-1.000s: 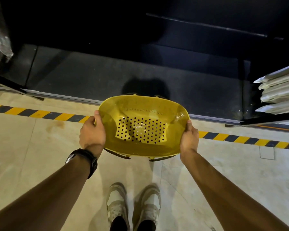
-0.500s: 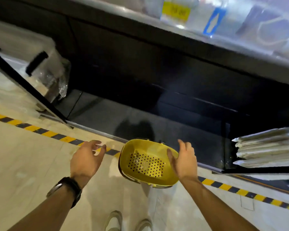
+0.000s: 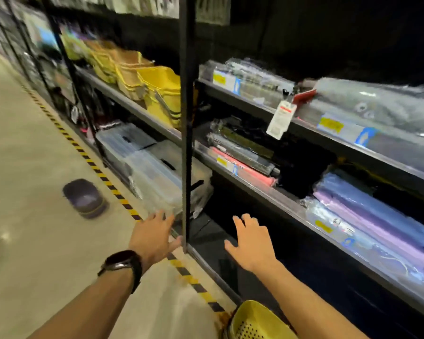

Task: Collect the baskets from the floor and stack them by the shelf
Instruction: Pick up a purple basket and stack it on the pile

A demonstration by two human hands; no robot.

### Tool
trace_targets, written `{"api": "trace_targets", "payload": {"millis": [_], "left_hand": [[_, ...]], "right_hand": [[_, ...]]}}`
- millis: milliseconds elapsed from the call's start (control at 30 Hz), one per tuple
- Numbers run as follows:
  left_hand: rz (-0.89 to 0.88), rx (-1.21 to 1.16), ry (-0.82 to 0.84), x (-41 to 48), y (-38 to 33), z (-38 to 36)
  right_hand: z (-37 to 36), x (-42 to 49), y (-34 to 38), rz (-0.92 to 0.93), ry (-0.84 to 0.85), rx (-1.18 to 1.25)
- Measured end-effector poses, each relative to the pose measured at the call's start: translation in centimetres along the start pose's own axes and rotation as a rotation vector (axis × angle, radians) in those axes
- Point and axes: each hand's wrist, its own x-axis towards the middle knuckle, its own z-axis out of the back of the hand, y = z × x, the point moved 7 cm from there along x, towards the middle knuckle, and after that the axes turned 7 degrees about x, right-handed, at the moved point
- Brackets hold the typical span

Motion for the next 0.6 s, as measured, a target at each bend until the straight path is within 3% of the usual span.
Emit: {"api": "trace_targets", "payload": {"millis": [600], "left_hand": [[0.521, 0.04, 0.024, -16.2, 20.8, 4.2]], "right_hand": [[1.9, 3.8, 26.2, 0.484, 0.072, 0.093]]}}
